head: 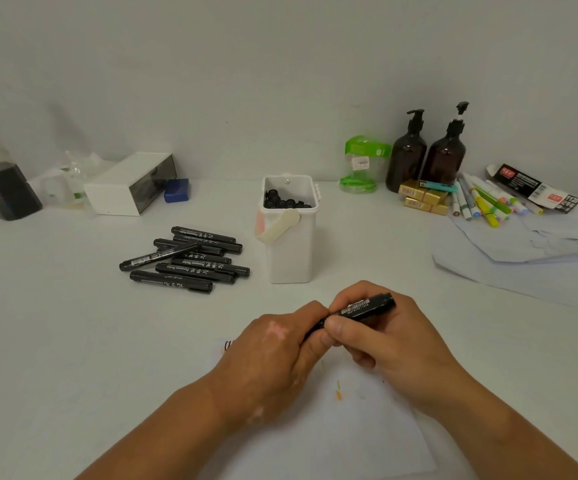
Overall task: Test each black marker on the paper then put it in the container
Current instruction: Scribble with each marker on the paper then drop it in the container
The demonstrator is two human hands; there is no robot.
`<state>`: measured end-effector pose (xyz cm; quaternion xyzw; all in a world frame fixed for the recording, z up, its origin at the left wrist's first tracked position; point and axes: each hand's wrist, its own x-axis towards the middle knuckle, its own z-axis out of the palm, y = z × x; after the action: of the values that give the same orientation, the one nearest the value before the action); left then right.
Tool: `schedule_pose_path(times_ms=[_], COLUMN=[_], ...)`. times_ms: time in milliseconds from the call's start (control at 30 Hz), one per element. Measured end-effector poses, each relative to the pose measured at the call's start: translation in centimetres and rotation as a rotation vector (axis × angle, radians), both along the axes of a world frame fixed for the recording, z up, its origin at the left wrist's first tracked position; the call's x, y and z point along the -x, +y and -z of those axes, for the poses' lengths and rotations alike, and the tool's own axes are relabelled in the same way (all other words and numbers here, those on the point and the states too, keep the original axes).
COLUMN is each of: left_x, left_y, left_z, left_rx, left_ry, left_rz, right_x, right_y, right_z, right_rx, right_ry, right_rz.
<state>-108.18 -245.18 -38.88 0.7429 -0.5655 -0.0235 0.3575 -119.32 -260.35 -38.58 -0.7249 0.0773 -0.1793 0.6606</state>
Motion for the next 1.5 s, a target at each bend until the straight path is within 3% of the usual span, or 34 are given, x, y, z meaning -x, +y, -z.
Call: schedule_pose_path(times_ms=[300,500,700,867,1000,1500], left_x=[0.2,0.0,-0.7,-1.2,-1.7,-1.9], left_y=[0.0,-0.5,-0.5,-0.5,-0.2,-0.1], left_z=[0.1,0.9,2.4,3.2,3.3,3.0], left_rx=[0.041,0.036,-0.117,-0.227,-0.238,-0.264], left_ry=[-0.020,-0.004,-0.070,-0.135,-0.132,-0.113], left_rz=[-0.030,0.004,-0.122,-0.138,-0.159,-0.178], right_x=[0.3,0.3,1.1,1.2,0.6,0.2], right_y=[0.1,0.0,-3.9,-4.4,-3.4,-3.2], right_z=[-0.6,-0.6,-1.4,-0.3,0.7,1.7], right_rx=[0.030,0.102,-0.177,-0.085,0.197,0.362], right_ry=[-0.020,-0.009,-0.048,0.174,0.295,0.311], right_rz=[-0.016,0.096,0.361,0.252,0.273,0.301])
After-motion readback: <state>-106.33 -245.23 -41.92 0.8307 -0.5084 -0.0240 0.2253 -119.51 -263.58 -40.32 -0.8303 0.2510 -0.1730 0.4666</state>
